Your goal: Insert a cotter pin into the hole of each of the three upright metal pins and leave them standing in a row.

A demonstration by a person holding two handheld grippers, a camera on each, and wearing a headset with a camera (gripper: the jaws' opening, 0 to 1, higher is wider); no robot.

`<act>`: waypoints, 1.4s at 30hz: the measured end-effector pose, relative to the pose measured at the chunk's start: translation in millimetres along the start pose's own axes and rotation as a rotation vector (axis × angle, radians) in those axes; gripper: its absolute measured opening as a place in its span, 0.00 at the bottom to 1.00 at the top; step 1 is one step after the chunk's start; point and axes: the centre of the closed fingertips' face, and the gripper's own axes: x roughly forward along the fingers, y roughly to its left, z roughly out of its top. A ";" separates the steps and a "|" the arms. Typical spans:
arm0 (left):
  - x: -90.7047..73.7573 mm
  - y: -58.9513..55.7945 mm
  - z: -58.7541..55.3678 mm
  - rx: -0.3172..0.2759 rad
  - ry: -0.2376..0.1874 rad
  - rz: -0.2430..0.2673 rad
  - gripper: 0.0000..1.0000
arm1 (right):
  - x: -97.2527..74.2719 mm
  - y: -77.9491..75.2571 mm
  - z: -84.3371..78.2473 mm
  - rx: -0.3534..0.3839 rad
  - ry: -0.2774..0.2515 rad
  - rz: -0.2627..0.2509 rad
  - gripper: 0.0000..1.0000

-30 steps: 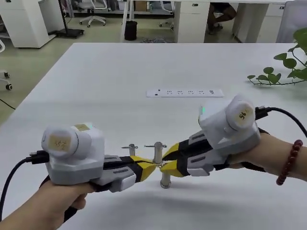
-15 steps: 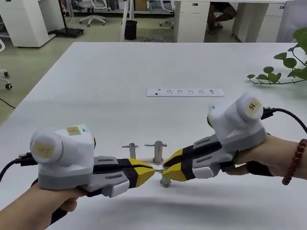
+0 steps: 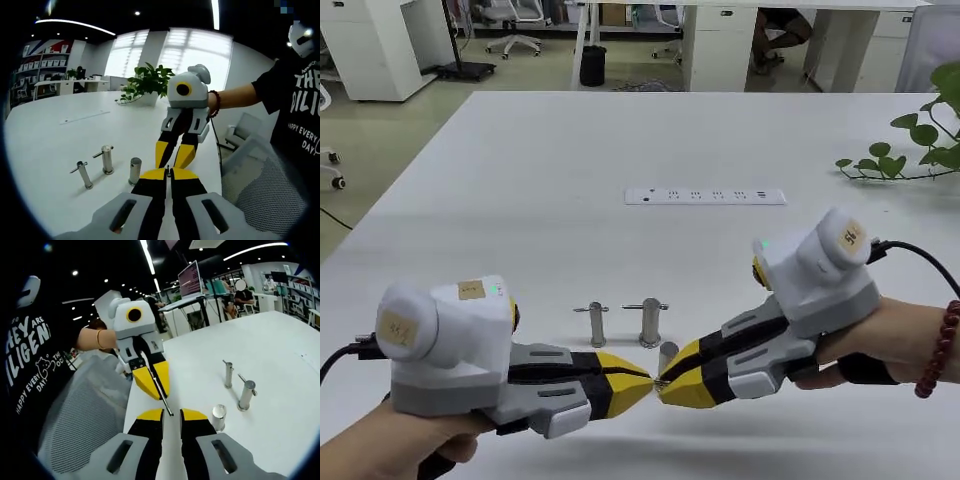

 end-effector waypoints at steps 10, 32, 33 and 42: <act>-1.4 -3.5 2.9 -0.021 -0.026 -0.027 0.00 | 2.0 7.1 2.0 -0.006 -0.004 0.031 0.03; -0.2 -5.8 -8.3 -0.015 0.023 -0.035 0.00 | 2.7 11.0 -2.0 -0.149 0.085 0.025 0.00; 0.1 -6.2 -8.5 -0.014 0.024 -0.035 0.00 | 2.9 11.2 -2.3 -0.153 0.088 0.024 0.00; 2.8 -9.0 -10.3 -0.006 0.037 -0.041 0.00 | 3.1 12.3 -6.9 -0.239 0.129 0.036 0.00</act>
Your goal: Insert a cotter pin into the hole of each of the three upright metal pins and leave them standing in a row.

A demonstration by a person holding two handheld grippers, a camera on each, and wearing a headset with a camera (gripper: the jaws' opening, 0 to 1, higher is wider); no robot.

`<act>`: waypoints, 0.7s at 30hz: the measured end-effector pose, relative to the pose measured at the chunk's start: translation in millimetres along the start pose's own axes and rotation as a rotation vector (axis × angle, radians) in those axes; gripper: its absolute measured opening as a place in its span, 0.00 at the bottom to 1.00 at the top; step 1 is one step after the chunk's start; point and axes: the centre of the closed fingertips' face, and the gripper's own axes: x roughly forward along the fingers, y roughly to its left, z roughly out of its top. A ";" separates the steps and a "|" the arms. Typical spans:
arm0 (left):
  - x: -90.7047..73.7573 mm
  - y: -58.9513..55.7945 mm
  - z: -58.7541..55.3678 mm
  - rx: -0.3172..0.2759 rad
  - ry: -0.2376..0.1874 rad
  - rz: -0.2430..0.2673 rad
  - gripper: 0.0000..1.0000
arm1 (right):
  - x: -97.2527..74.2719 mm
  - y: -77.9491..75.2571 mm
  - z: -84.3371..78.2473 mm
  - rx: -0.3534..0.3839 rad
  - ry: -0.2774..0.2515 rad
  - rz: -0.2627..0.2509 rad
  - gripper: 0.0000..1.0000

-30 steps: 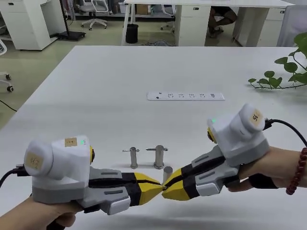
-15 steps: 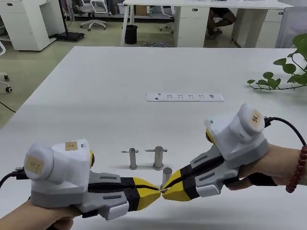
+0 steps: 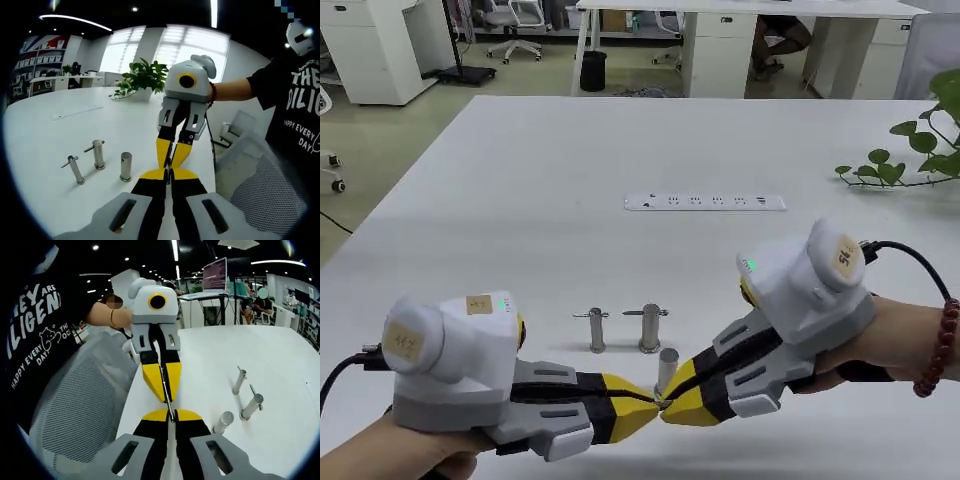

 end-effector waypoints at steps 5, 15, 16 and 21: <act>2.7 1.5 -1.2 0.017 0.007 0.012 0.00 | 0.1 -1.5 -3.0 -0.069 0.034 -0.019 0.00; 7.5 11.9 -3.5 0.077 0.024 0.082 0.04 | 0.8 -7.9 -9.3 -0.141 0.093 -0.060 0.00; 7.6 12.1 -3.4 0.077 0.023 0.083 0.05 | 0.5 -9.1 -9.7 -0.144 0.097 -0.064 0.00; 7.0 16.5 -2.2 0.079 0.019 0.117 0.15 | -2.9 -17.4 -14.6 -0.131 0.108 -0.095 0.00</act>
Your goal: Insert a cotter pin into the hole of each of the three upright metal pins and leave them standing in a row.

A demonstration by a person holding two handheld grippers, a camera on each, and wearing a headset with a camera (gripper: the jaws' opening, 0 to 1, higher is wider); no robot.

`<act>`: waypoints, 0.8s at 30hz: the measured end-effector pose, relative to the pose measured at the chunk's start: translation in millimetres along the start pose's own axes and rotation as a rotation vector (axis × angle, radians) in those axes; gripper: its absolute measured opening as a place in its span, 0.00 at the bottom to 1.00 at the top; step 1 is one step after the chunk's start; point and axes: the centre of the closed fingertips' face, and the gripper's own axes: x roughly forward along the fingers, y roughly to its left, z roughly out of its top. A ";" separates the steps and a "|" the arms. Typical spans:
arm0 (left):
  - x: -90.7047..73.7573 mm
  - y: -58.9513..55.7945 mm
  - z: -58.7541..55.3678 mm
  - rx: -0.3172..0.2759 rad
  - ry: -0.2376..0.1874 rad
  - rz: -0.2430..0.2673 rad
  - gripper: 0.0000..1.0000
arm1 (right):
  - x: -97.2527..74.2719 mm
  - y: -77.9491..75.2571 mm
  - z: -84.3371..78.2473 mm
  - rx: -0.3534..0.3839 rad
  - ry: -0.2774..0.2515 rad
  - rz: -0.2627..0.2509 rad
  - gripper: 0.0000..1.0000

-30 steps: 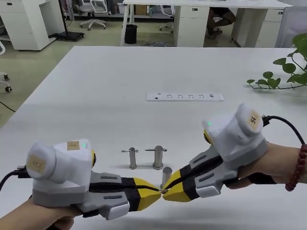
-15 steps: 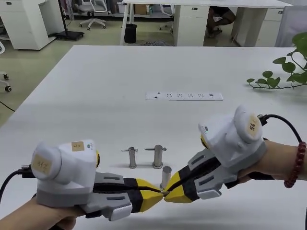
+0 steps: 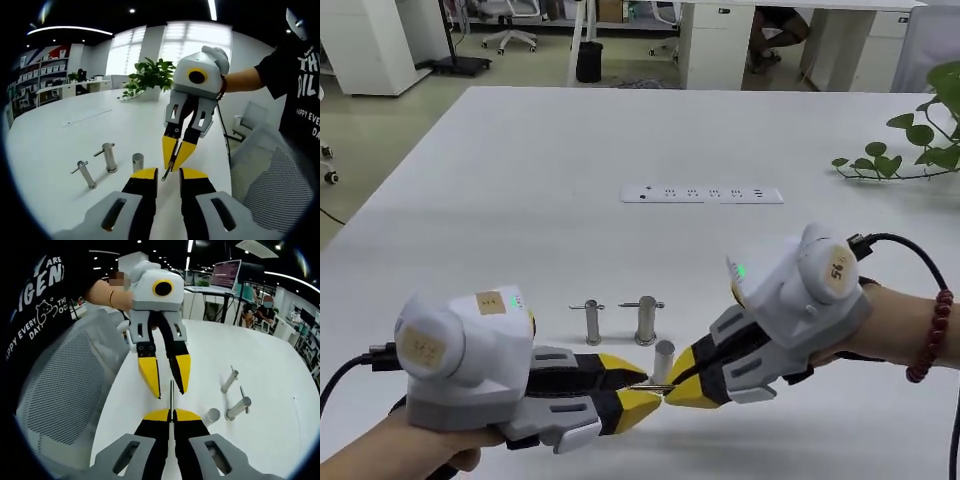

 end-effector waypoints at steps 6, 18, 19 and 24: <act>0.6 8.7 -0.2 0.013 -0.012 0.062 0.26 | -4.1 -7.0 -7.0 0.007 0.012 -0.031 0.00; 9.1 29.1 -2.9 -0.001 -0.034 0.201 0.32 | -14.5 -19.0 -19.1 0.026 0.022 -0.075 0.00; 9.6 31.3 -3.3 0.003 -0.032 0.217 0.32 | -15.2 -20.1 -19.6 0.029 0.020 -0.079 0.00; 14.4 37.8 -5.2 -0.004 -0.030 0.259 0.32 | -18.9 -26.5 -24.7 0.040 0.021 -0.097 0.00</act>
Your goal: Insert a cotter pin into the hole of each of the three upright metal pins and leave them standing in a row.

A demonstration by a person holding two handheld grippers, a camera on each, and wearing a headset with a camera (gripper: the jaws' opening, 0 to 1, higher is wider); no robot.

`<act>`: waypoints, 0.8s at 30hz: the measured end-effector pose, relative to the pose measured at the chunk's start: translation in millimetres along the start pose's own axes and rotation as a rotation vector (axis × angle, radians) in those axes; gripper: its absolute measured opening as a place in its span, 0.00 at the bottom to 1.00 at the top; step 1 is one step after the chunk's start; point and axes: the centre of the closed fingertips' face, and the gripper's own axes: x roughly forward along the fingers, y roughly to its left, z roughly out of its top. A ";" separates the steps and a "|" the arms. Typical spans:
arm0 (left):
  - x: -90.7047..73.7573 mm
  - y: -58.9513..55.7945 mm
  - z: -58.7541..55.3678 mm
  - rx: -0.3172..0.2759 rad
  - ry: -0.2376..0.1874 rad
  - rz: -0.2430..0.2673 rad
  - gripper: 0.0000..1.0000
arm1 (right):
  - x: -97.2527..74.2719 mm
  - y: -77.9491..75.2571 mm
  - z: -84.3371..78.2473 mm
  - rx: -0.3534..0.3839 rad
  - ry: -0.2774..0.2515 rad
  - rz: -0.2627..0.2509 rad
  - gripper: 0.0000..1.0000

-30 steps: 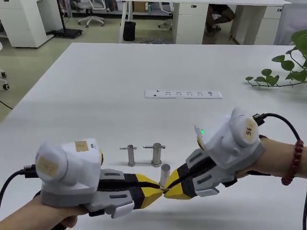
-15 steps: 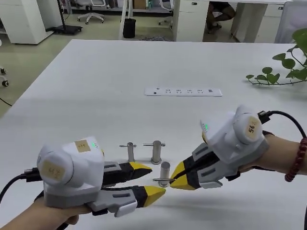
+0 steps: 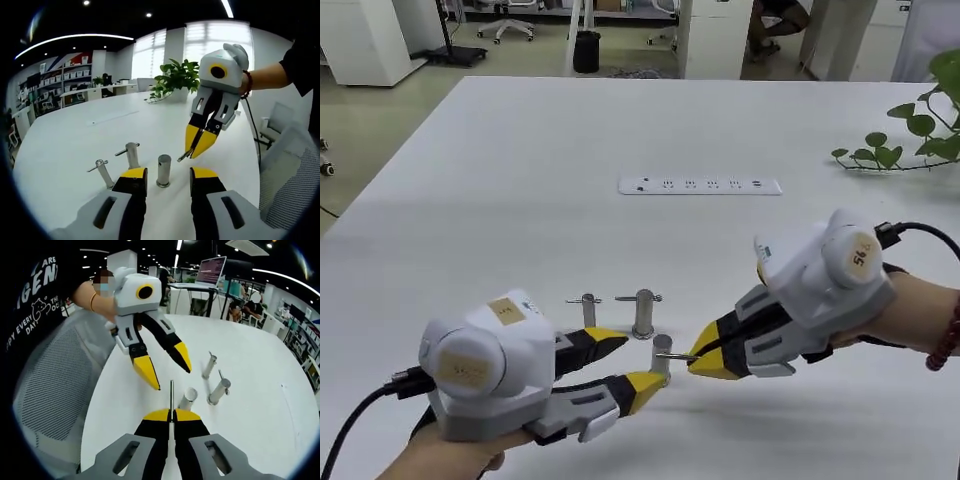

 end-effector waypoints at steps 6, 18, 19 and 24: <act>11.1 0.4 -7.4 0.029 0.036 0.031 0.31 | -2.0 -4.2 -6.6 0.001 0.010 -0.009 0.00; 33.6 7.3 -20.7 0.030 0.084 0.091 0.26 | -4.6 -11.5 -18.9 0.016 0.029 -0.017 0.00; 35.1 8.2 -21.7 0.029 0.086 0.095 0.25 | -4.6 -11.7 -19.5 0.016 0.029 -0.017 0.00; 39.3 9.3 -23.2 0.033 0.090 0.103 0.23 | -3.0 -15.0 -27.7 0.017 0.049 -0.020 0.00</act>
